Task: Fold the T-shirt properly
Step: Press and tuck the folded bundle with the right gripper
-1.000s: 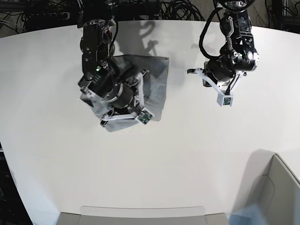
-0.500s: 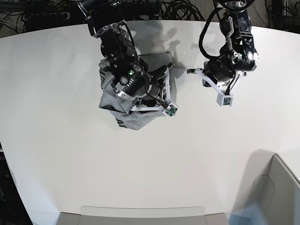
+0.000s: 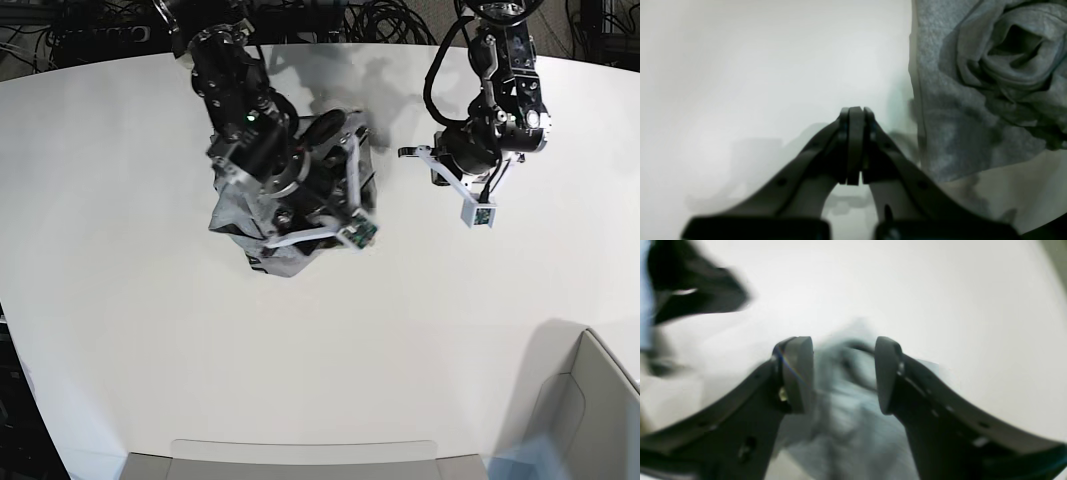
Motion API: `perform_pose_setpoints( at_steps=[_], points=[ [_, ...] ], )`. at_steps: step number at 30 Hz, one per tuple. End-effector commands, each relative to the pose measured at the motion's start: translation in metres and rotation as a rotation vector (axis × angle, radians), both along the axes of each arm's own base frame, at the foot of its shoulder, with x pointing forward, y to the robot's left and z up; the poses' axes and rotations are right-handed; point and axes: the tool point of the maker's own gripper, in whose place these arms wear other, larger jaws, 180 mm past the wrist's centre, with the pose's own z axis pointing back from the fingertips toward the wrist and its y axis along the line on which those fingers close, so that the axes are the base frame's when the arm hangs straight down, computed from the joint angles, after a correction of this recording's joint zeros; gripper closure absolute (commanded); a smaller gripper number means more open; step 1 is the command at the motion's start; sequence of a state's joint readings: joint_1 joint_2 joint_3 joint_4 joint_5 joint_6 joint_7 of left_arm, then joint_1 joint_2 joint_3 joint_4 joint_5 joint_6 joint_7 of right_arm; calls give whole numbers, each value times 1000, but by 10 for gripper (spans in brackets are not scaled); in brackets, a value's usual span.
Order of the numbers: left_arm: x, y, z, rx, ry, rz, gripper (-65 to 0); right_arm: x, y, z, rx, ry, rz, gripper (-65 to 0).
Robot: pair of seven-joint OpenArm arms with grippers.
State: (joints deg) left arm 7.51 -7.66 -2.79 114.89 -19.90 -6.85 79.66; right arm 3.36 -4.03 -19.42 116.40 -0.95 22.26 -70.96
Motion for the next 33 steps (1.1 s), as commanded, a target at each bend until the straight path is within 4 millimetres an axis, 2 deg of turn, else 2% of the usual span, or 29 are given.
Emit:
perform_pose_setpoints(
  at_steps=[1,4,7,10,12,14,15,17,19,23,25,28,31,33],
  points=[
    [4,1,6,0,-18,3,0,14,-16,12,1,-46,-57,-249],
    [4,0,7,0,-19,-2,0,39,-72,9,-62,-64,-217,-120],
    [4,-1,7,-1,-19,-3,0,54,-119,-1,-108,-42,-343,0],
    [5,-2,7,-4,-20,-6,0,61,-151,-17,-155,4,-412,0],
    [5,-2,7,-5,-20,-6,0,62,-161,-31,-180,46,-427,0],
    [5,-2,7,-5,-20,-6,0,60,-162,-48,-199,98,-416,0],
    [5,-2,7,-5,-20,-6,0,58,-158,-56,-205,122,-404,0],
    [5,-2,7,-4,-20,-6,0,49,-138,-67,-222,147,-335,0],
    [5,-2,7,-4,-20,-6,0,27,-100,-77,-244,156,-205,0],
    [5,0,7,-2,-21,-1,0,-28,-32,-57,-202,83,27,0],
    [5,1,7,-1,-21,1,0,-55,-9,-58,-210,85,130,0],
    [5,1,7,-1,-21,2,0,-91,1,-75,-313,133,264,0],
    [5,1,7,-1,-19,3,0,-118,11,-83,-342,146,357,0],
    [5,1,7,-1,-19,3,0,-118,12,-79,-331,134,358,0]
  ],
)
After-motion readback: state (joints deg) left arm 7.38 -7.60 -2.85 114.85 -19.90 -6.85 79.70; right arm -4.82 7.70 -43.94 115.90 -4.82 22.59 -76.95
